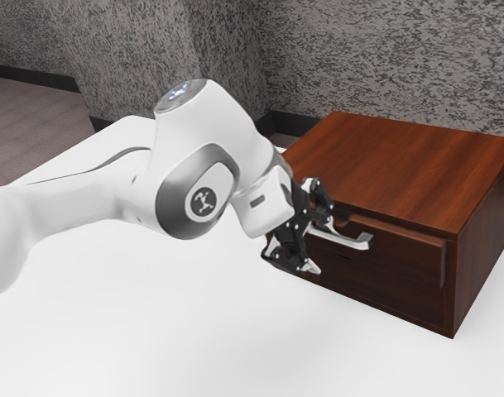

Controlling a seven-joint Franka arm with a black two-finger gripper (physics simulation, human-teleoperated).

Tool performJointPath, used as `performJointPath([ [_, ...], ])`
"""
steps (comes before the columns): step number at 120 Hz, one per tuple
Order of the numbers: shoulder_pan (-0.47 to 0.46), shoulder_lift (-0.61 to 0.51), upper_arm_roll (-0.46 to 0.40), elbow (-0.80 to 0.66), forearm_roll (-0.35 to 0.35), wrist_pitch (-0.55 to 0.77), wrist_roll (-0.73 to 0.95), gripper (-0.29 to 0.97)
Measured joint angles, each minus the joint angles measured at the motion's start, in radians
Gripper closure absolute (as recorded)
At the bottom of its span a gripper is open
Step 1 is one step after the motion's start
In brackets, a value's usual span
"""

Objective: Pull the drawer handle with one arm to open the drawer

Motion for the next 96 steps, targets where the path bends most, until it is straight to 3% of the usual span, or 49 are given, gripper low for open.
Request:
performJointPath([
  [50, -0.003, -0.060, 0.001, -0.060, 0.001, 0.002, -0.026, 0.46],
  [96, -0.002, -0.185, 0.010, -0.177, -0.005, 0.015, -0.046, 0.49],
])
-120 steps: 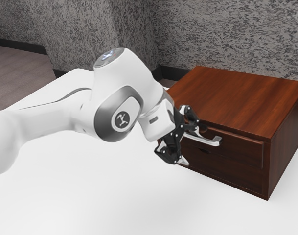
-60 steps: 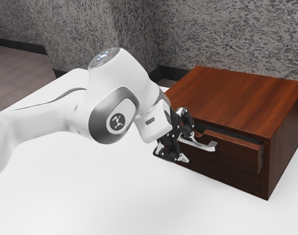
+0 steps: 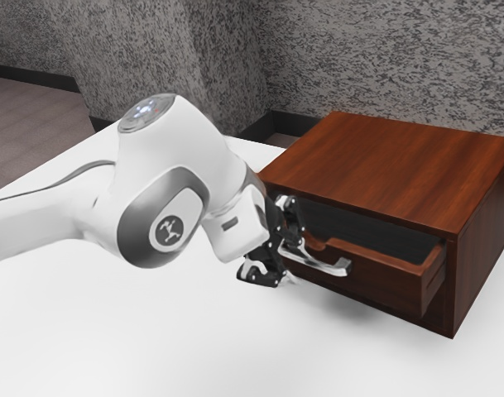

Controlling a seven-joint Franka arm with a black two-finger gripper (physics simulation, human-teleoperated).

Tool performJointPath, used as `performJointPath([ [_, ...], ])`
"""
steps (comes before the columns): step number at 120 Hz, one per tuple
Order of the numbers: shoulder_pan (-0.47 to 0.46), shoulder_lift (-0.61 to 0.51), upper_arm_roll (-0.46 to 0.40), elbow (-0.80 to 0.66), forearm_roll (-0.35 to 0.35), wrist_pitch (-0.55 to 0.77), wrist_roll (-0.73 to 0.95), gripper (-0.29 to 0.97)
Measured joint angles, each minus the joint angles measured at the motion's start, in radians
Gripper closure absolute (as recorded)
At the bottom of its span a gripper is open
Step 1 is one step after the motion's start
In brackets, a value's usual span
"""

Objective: Pull the drawer handle with one arm to open the drawer

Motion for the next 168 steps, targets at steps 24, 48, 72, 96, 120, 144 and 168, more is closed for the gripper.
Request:
performJointPath([
  [24, 0.001, -0.043, 0.000, -0.040, -0.005, 0.003, -0.008, 0.52],
  [48, 0.000, -0.091, -0.001, -0.081, -0.007, 0.004, -0.019, 0.53],
  [72, 0.000, -0.122, -0.004, -0.109, -0.013, 0.004, -0.030, 0.55],
  [96, -0.002, -0.127, -0.009, -0.113, -0.020, 0.005, -0.039, 0.56],
  [120, -0.002, -0.137, -0.010, -0.126, -0.022, 0.006, -0.045, 0.58],
  [144, -0.007, -0.179, -0.011, -0.164, -0.034, 0.007, -0.050, 0.59],
  [168, -0.010, -0.216, -0.013, -0.198, -0.044, 0.007, -0.054, 0.60],
])
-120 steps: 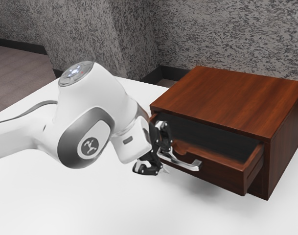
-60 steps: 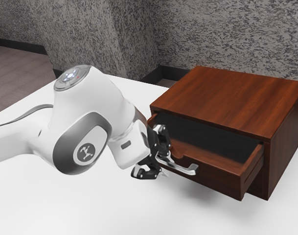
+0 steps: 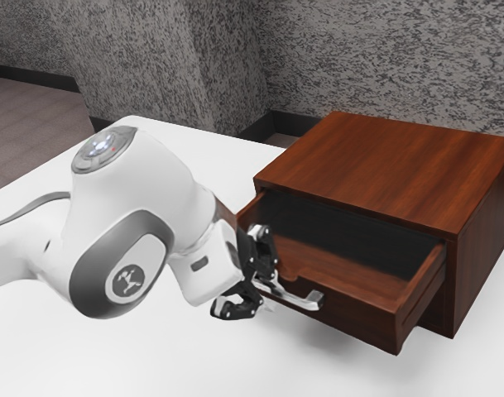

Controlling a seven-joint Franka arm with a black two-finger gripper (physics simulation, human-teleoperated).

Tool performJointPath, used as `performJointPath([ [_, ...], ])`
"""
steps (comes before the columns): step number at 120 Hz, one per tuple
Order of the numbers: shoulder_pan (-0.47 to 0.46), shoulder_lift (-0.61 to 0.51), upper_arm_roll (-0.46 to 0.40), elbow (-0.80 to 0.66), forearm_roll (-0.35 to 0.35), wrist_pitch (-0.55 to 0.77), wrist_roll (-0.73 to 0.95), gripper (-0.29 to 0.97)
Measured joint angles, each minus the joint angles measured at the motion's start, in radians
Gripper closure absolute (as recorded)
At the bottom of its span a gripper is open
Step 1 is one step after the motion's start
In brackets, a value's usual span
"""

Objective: Pull the drawer handle with one arm to open the drawer

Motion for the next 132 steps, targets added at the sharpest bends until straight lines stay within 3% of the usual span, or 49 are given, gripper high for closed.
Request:
performJointPath([
  [132, -0.043, -0.181, 0.007, -0.151, -0.054, -0.011, -0.008, 0.55],
])
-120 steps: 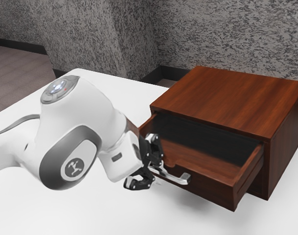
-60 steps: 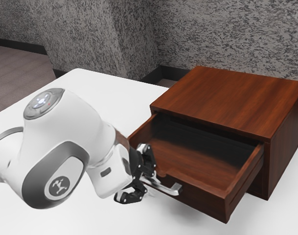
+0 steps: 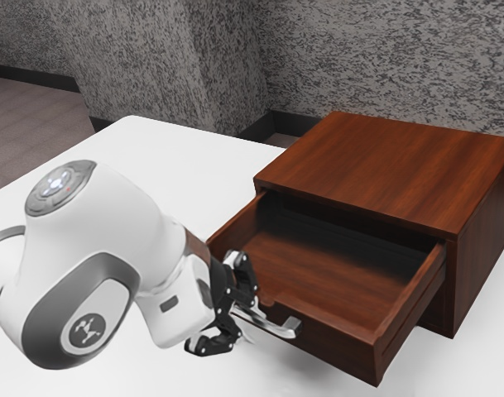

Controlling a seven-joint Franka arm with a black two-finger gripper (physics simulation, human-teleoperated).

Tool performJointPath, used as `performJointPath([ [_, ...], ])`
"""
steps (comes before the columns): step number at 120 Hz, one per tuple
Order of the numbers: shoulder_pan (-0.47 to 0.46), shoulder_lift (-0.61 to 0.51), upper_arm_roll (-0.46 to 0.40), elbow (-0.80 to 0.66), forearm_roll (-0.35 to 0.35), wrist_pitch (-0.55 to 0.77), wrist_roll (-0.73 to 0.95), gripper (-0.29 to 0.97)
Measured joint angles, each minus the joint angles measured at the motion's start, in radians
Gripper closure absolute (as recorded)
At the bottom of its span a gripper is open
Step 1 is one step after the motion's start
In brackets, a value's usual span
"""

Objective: Pull the drawer handle with one arm to open the drawer

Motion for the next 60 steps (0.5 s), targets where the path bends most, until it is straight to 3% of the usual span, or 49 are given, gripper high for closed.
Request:
performJointPath([
  [60, -0.005, -0.044, 0.001, -0.026, -0.012, 0.000, -0.001, 0.34],
])
